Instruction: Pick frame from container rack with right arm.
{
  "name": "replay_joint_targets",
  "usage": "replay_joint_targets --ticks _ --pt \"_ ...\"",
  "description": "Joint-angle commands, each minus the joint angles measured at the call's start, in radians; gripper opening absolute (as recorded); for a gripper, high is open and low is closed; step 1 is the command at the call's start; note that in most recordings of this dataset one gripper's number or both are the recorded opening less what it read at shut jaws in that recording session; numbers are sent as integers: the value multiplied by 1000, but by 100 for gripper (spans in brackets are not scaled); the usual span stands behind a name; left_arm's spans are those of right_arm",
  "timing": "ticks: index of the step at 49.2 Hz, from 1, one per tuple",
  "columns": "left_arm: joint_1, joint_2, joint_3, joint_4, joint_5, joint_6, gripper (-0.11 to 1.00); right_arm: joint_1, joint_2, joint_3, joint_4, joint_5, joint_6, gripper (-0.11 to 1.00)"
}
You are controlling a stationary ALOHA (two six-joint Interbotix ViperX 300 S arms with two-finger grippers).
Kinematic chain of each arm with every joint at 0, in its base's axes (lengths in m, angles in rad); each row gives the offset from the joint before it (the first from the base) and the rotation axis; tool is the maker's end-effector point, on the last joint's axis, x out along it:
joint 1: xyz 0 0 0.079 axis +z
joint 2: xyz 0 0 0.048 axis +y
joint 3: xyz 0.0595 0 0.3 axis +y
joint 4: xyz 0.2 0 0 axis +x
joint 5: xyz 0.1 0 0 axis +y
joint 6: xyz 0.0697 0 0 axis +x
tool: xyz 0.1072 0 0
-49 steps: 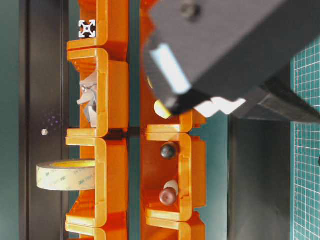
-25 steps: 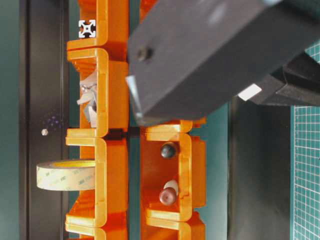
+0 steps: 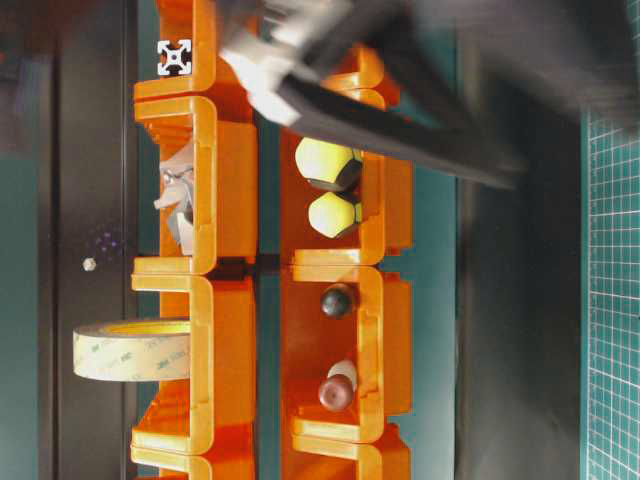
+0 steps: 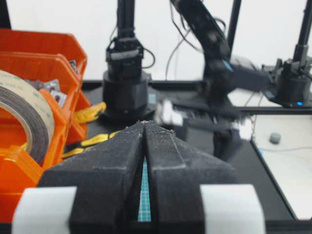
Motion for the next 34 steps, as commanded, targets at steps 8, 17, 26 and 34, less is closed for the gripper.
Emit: replay_joint_targets --ticks 8,17,26,34 --pt "-2 8 -17 2 -5 11 1 0 -255 84 -8 3 118 84" --pt "-2 9 -15 3 23 12 1 -5 -426 178 -43 -29 229 84" --pt "-2 12 -11 2 95 12 1 -40 -574 267 -63 -124 287 84" --pt "-2 6 -11 3 107 11 1 -48 -716 328 -63 -146 287 84"
